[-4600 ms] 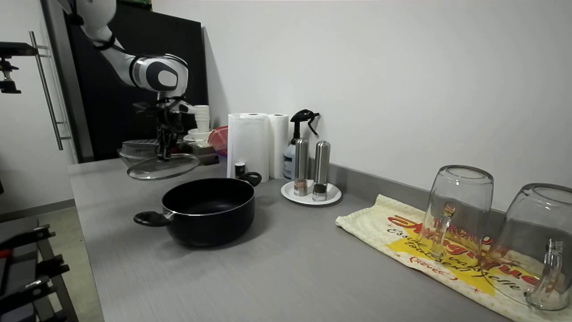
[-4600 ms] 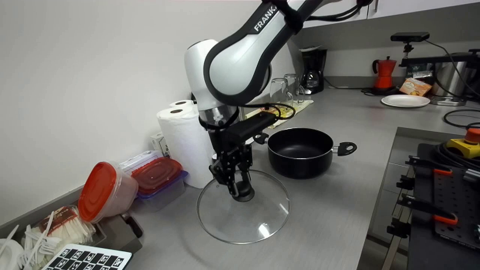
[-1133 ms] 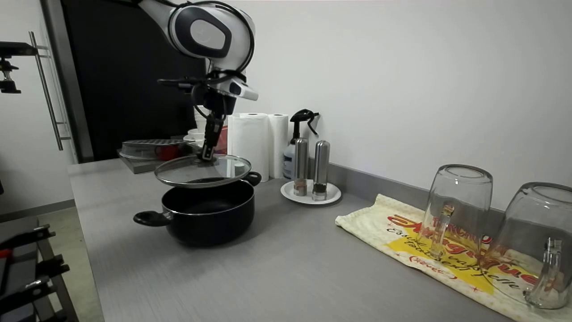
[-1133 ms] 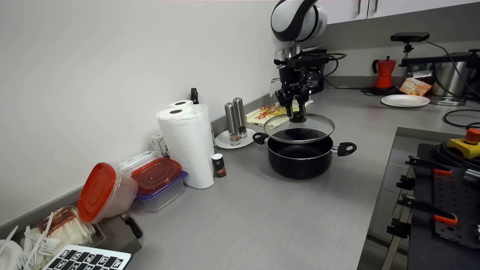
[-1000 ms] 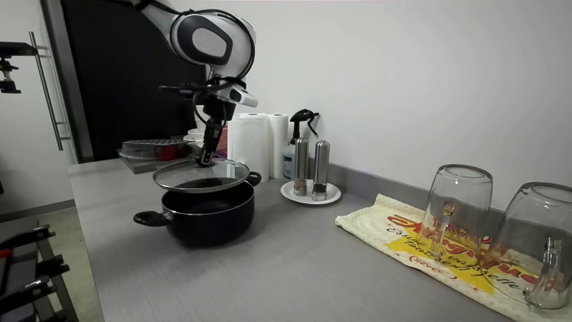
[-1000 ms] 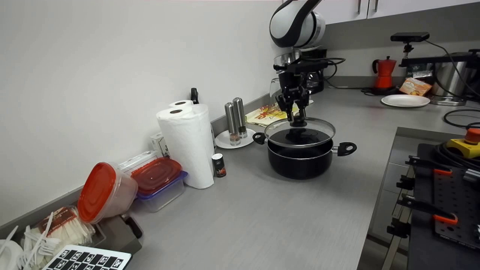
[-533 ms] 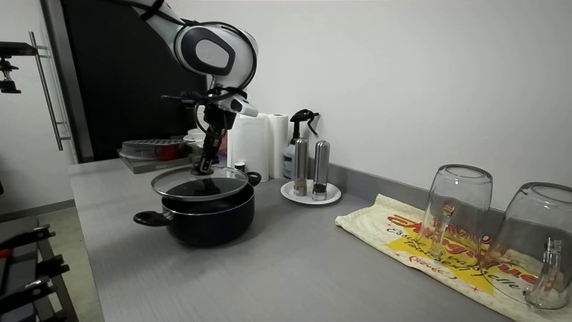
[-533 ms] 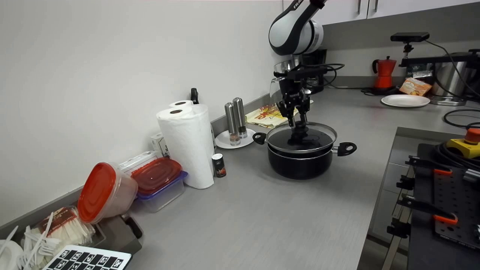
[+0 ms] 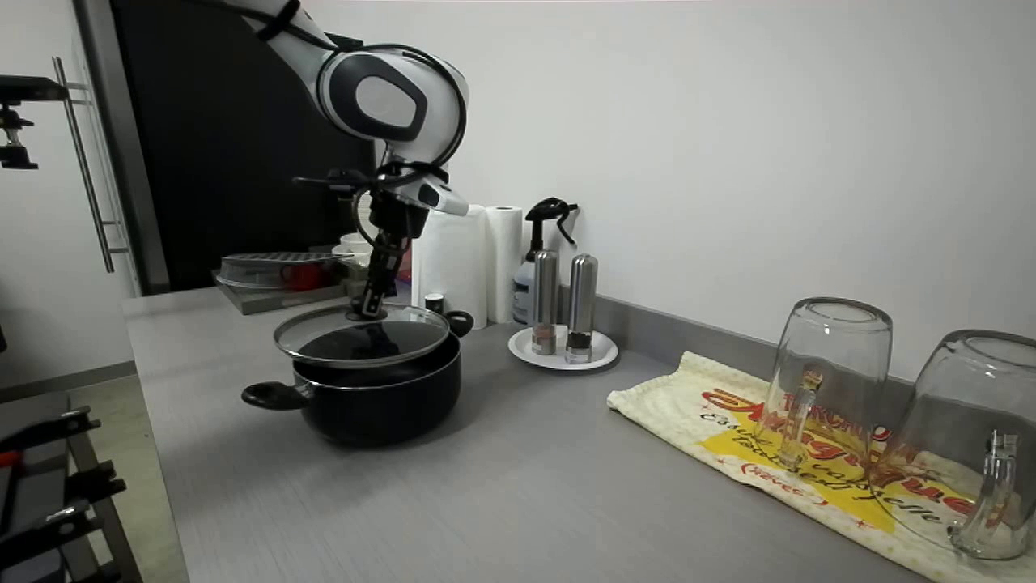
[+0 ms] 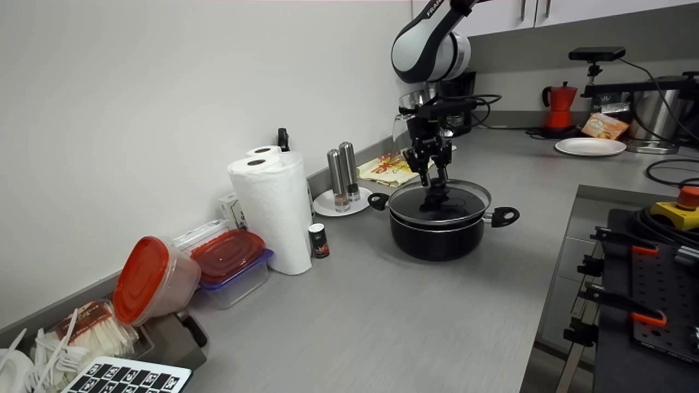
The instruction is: Put the lid over the black pot
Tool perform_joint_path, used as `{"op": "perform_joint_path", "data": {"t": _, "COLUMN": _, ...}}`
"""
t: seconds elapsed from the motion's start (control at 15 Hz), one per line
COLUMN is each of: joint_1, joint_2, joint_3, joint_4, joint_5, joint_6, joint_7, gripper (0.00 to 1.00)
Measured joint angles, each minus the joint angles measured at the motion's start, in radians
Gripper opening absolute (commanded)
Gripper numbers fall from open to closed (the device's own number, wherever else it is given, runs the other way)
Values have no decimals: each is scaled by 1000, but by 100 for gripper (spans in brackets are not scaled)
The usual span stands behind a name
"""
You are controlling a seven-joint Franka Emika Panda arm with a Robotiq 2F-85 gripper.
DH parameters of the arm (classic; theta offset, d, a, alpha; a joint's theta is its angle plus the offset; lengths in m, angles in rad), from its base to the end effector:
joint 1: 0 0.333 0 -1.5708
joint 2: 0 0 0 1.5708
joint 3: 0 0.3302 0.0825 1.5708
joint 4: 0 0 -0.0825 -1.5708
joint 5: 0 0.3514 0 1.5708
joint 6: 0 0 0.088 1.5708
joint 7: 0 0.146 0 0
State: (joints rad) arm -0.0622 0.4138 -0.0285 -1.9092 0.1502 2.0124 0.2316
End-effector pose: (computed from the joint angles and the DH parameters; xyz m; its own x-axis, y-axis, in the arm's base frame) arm 0.5602 -0.0363 0.2571 0.8708 -0.3711 -0.3225 -0.3997 -0.9163 -0.0246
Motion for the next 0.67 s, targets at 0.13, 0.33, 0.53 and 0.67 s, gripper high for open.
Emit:
{"op": "perform_joint_path", "data": {"t": 0.13, "joint_1": 0, "joint_2": 7, "joint_3": -2, "joint_4": 0, "joint_5": 0, "joint_6": 9, "joint_7": 2, "gripper": 25}}
{"op": "perform_joint_path", "data": {"t": 0.33, "joint_1": -1, "joint_2": 16, "joint_3": -9, "joint_4": -1, "joint_5": 0, "joint_6": 24, "joint_7": 5, "gripper": 25}}
{"op": "perform_joint_path", "data": {"t": 0.53, "joint_1": -1, "joint_2": 21, "joint_3": -17, "joint_4": -2, "joint_5": 0, "joint_6": 45, "joint_7": 15, "gripper": 25}}
{"op": "perform_joint_path", "data": {"t": 0.67, "joint_1": -2, "joint_2": 24, "joint_3": -21, "joint_4": -2, "joint_5": 0, "joint_6": 57, "joint_7": 25, "gripper": 25}}
